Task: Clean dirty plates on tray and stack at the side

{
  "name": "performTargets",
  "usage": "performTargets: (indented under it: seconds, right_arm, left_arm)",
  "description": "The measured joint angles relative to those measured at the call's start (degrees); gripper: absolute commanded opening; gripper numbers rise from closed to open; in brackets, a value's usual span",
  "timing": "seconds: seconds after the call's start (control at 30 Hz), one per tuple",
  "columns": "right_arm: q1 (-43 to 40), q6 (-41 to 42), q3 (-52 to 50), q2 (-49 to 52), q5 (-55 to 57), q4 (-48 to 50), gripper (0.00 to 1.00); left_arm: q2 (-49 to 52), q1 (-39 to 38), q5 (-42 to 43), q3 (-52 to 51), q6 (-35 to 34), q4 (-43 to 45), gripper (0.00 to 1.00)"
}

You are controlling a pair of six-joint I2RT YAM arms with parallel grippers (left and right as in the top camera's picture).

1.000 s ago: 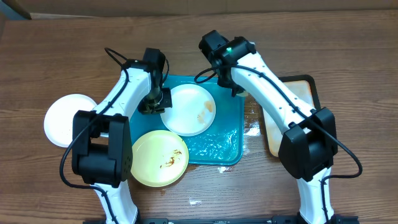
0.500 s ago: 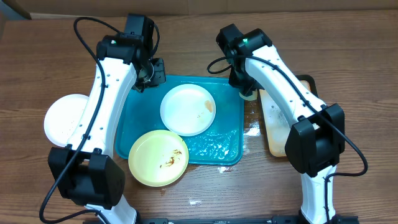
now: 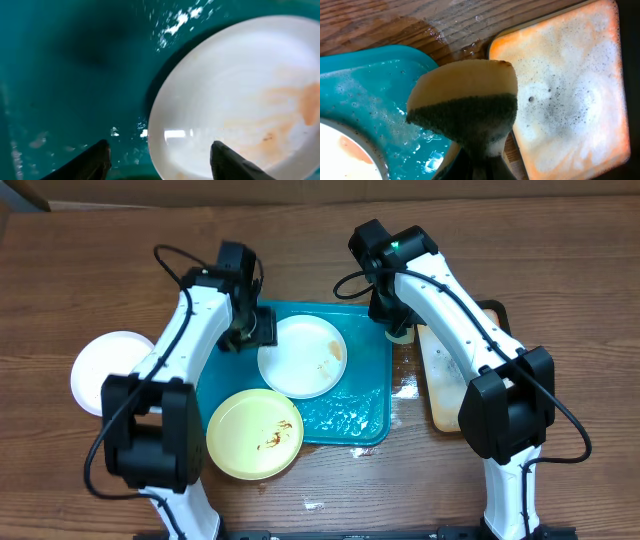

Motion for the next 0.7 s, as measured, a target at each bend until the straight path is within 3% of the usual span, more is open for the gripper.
performTargets:
  seconds: [0.27, 0.33, 0.4, 0.43, 0.7]
  right_arm:
    - [-0.07, -0.26, 0.00, 0.00, 0.00, -0.42, 0.04]
    - [-0.13, -0.37, 0.00, 0.00, -0.02, -0.55, 0.04]
    - [-0.28, -0.46, 0.00, 0.00, 0.00, -0.83, 0.04]
    - [-0.33, -0.44, 0.00, 0.00, 0.00, -1.05, 0.04]
    - [-0.37, -1.03, 0.00, 0.00, -0.02, -1.51, 0.04]
  left_arm:
    - [5.38, 0.28, 3.63, -2.19, 1.11, 2.54, 0.62]
    - [6.14, 0.28, 5.03, -2.19, 1.36, 3.37, 0.45]
    - [6.51, 0.28, 6.34, -2.12, 1.22, 3.74, 0.13]
    - [6.78, 0.31, 6.84, -2.05, 1.46, 3.93, 0.04]
    - [8.28, 0.28, 11.52, -1.03, 1.20, 4.13, 0.04]
